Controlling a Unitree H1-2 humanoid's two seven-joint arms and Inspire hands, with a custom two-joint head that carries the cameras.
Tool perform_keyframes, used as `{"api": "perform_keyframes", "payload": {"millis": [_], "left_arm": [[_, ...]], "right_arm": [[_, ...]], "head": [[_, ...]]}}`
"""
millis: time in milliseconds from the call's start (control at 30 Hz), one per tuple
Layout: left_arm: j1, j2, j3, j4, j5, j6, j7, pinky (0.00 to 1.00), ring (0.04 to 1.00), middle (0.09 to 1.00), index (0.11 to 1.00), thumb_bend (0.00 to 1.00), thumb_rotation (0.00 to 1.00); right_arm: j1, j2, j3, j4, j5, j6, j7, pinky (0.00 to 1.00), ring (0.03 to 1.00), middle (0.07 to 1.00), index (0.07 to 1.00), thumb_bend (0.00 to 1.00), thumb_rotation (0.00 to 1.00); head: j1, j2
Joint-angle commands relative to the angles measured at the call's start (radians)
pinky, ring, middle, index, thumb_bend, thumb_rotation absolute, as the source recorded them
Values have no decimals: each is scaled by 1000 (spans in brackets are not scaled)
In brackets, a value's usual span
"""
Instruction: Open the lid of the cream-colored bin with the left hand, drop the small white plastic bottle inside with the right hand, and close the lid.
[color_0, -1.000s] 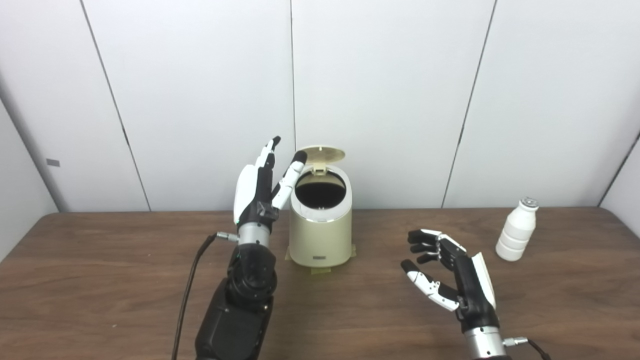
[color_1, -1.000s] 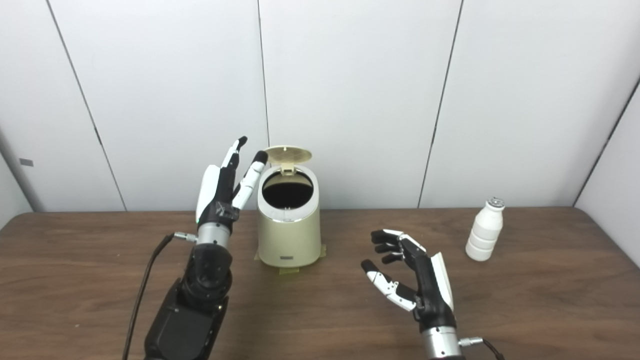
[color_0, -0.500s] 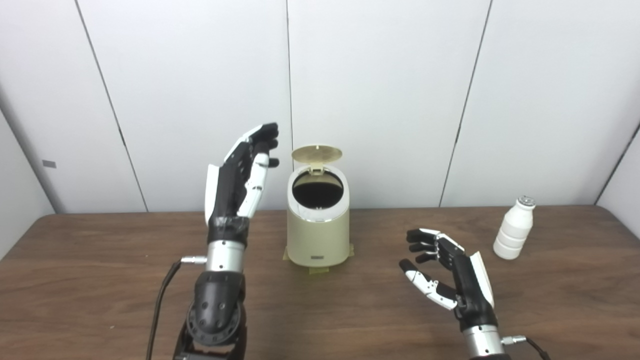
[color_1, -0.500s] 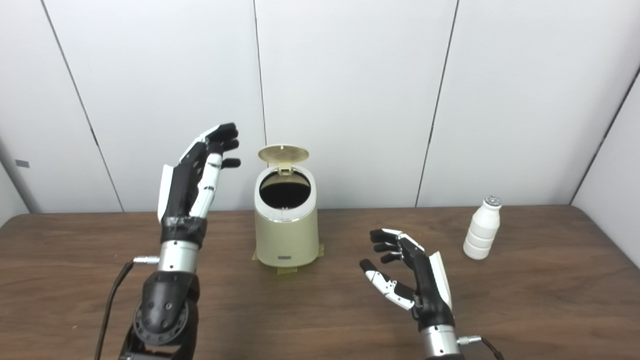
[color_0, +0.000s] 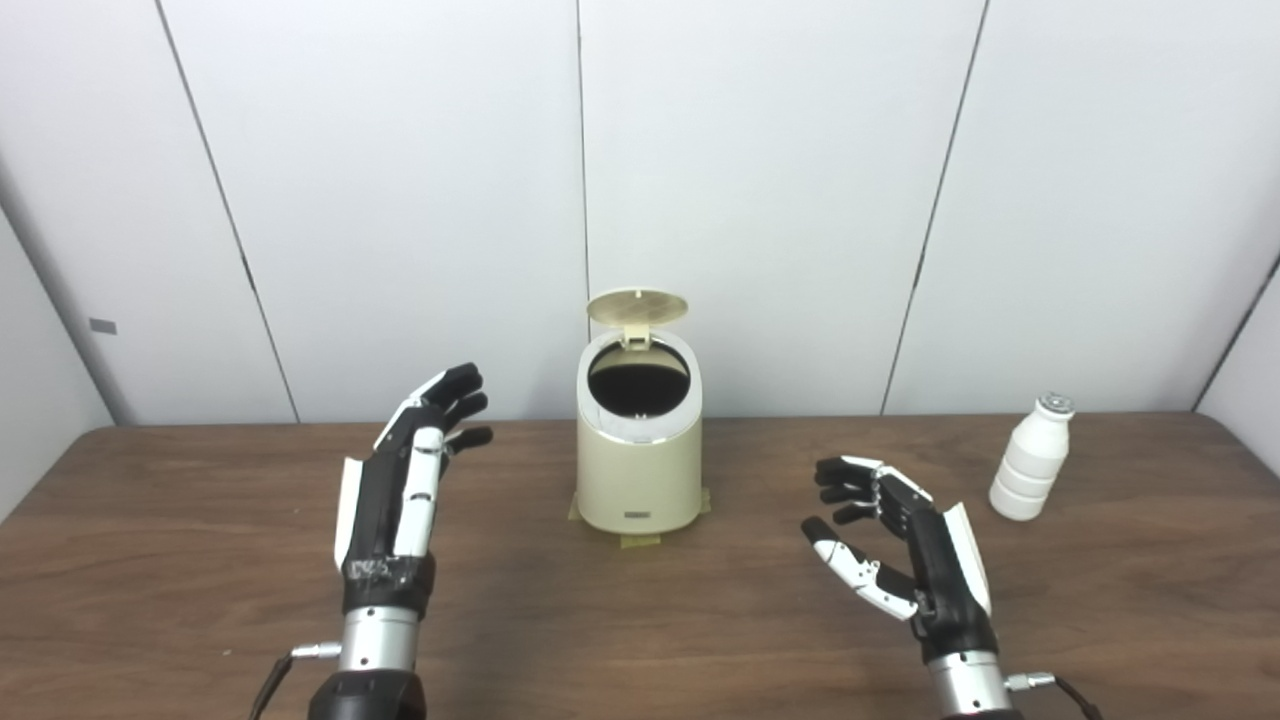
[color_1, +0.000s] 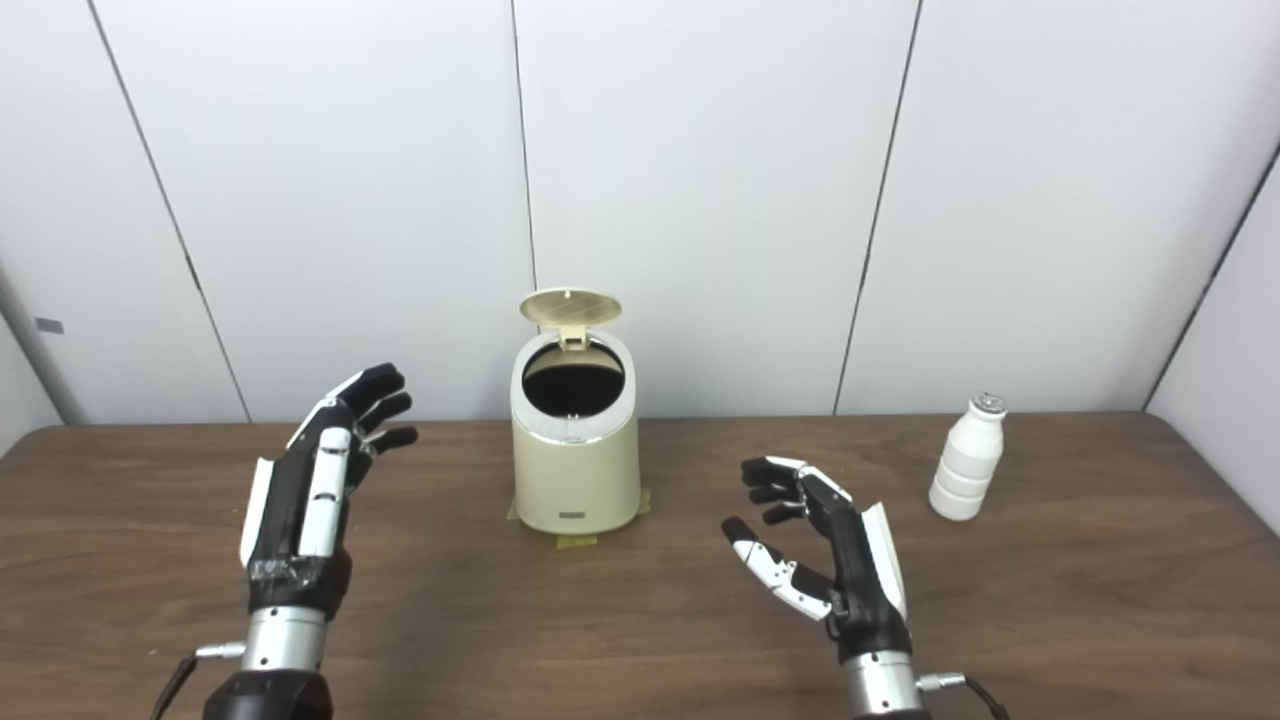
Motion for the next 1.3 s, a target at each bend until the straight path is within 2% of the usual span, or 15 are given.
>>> {"api": "perform_keyframes", "payload": {"millis": [0,167,233,300,367,400,467,600,767,867,967,1067,1133,1200,1267], "left_arm": [[-13,7,7,-23,-8,-62,-5,711,806,828,812,340,836],[13,5,13,-19,-12,-89,-7,712,799,822,808,330,817],[28,0,16,-30,-12,-89,-3,707,794,816,802,330,832],[43,-9,20,-47,-16,-77,4,704,792,813,796,330,852],[58,-18,24,-55,-16,-78,11,704,792,811,795,326,856],[63,-20,25,-53,-11,-83,13,706,793,809,794,325,858],[68,-21,26,-45,-4,-95,14,710,789,804,790,330,860],[86,-22,19,-43,1,-100,7,716,793,806,789,361,869],[96,-29,12,-32,1,-116,5,706,795,813,792,345,841],[99,-33,9,-30,5,-117,7,706,799,816,796,324,850],[105,-36,5,-23,13,-127,8,705,799,814,798,333,849],[108,-36,2,-21,17,-136,4,719,802,816,797,338,822],[107,-37,-1,-16,24,-144,6,722,802,816,800,342,810],[107,-39,-3,-13,30,-154,8,720,800,815,801,341,805],[107,-42,-5,-11,34,-161,10,712,796,812,797,340,799]], "right_arm": [[46,20,-1,-31,3,-32,-11,546,641,672,663,264,374],[39,2,-18,-131,-34,-48,-21,537,634,662,656,281,396],[28,-31,-19,-143,-51,-101,-23,489,618,671,672,400,476],[12,-66,-23,-137,-35,-135,-28,504,642,690,713,589,596],[-8,-81,-36,-193,23,-126,10,626,723,746,758,747,592],[-23,-93,-40,-226,52,-124,30,667,755,772,778,766,554],[-47,-116,-50,-269,82,-115,56,714,798,814,813,782,520],[-102,-163,-118,-358,85,-11,71,808,870,865,862,856,542],[-168,-212,-206,-352,92,27,69,829,890,877,877,866,527],[-191,-231,-248,-319,62,38,49,787,879,863,873,865,541],[-208,-242,-283,-281,14,62,21,700,842,844,853,906,491],[-226,-260,-304,-222,-32,60,-15,776,851,842,854,896,446],[-235,-273,-308,-184,-42,50,-31,633,769,844,857,894,413],[-239,-281,-313,-155,-57,71,-43,564,732,853,861,901,412],[-240,-284,-316,-138,-58,96,-45,658,827,880,872,899,425]], "head": [[-1,1],[-18,3],[-27,6],[-30,9],[-30,10],[-31,9],[-32,9],[-39,9],[-44,14],[-43,14],[-37,15],[-42,14],[-39,15],[-33,15],[-32,15]]}}
